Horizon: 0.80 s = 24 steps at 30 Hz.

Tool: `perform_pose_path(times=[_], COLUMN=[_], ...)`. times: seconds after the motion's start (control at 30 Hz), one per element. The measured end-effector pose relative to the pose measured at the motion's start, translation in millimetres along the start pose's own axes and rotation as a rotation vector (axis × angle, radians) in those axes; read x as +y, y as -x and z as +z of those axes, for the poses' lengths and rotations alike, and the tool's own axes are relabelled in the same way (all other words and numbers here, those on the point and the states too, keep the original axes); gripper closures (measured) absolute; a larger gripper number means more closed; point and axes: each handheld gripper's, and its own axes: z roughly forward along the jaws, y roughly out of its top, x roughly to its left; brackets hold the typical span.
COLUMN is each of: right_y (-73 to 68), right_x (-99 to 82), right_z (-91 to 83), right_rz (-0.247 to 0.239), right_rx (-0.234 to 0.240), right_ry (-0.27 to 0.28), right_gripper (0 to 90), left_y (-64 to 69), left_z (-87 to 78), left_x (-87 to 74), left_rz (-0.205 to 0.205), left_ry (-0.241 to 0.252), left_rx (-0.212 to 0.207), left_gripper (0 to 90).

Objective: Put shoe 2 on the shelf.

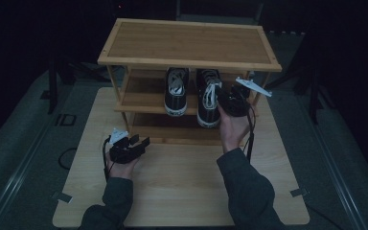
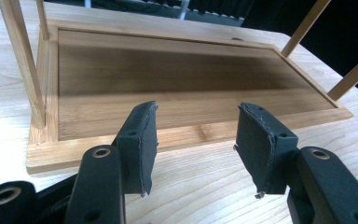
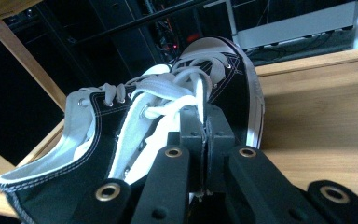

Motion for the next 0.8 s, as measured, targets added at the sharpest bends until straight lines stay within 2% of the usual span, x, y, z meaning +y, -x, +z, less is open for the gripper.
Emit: perform_pose_path(times=[0.53,0.6,0.8], right_y=[-8.9,-11.3,-12.8], right_x=[-2.1,-3.7,-3.4], right_z=[27.0,30.0,37.6], right_rz=[0.045,0.035,0.043], right_rx=[-0.045,-0.060,-0.076], right_ry=[0.024,0.030,0.019], right_gripper=[88.6,88.6,88.5], left_y=[-0.7,-1.0,-2.5], left_z=[-1.3,-2.0,-3.1], left_x=[0.8,1.4,2.0], left_rz=[-0.009,-0.008,-0.013], left_ry=[0.007,0.011,0.015], left_rx=[-0.005,-0.004,-0.004], left_gripper=[48.8,48.8,48.7])
